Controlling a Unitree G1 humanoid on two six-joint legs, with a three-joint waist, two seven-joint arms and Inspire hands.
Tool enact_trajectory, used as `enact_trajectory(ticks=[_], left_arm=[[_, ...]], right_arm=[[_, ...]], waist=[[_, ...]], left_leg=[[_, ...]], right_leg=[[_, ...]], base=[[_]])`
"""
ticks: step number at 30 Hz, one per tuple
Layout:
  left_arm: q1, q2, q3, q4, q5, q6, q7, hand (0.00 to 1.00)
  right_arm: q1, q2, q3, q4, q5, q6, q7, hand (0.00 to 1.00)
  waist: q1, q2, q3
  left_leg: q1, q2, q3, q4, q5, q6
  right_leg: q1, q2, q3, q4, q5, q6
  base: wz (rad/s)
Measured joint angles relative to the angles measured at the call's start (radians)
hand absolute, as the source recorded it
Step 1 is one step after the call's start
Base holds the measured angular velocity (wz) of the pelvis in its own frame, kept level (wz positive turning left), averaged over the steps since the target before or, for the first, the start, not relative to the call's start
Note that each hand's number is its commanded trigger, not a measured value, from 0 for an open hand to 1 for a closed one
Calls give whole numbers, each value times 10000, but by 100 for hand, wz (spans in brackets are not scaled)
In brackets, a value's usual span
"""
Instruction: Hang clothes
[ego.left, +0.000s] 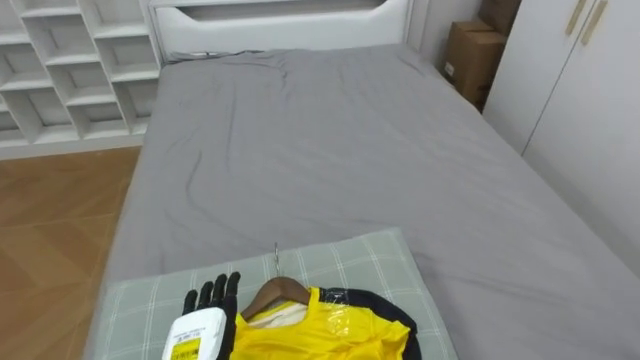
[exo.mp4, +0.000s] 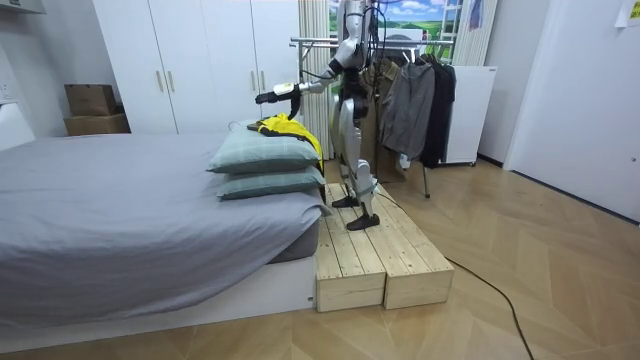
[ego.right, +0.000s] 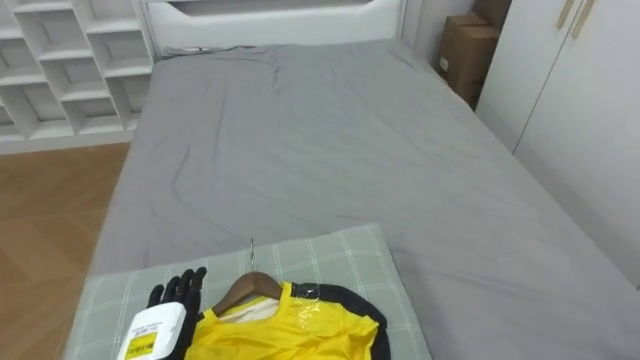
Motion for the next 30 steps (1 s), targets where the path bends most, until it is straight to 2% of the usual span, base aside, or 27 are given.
enact_trajectory(ticks=[6,13,17,19,23,30], left_arm=[[-9,46,0,102,-68,18,-9,0],[-169,57,1,194,-357,6,-17,0],[-567,64,68,955,-580,-24,-17,0],[-802,78,250,1385,-671,-12,-18,0],[-951,81,730,1382,-746,-27,-5,0],[-1158,168,1132,1523,-1831,-284,58,0]], right_arm=[[-5,-1,-1,-68,-25,-2,-103,0],[41,-20,2,-84,57,-1,-104,0],[83,-21,3,-152,26,-1,-95,0],[68,-27,0,-204,12,-4,-80,0],[111,-46,6,-248,66,-18,-80,0],[83,-46,5,-175,249,-108,-87,0]], waist=[[-159,-39,-15],[-178,-103,-45],[-158,-73,-47],[-144,-37,-73],[-128,-28,-74],[-3,-17,-76]], left_leg=[[-2,4,0,-7,0,0],[7,19,22,12,0,0],[-14,35,45,21,0,0],[-88,56,67,22,0,0],[-184,71,108,81,0,-1],[-255,76,173,104,0,0]], right_leg=[[-11,1,-15,5,0,0],[-14,10,0,31,1,1],[-44,25,16,49,1,0],[-156,46,40,98,2,-1],[-336,56,97,196,3,-3],[-435,55,126,212,12,-14]], base=[[0],[0],[0],[-4],[-4],[-1]])
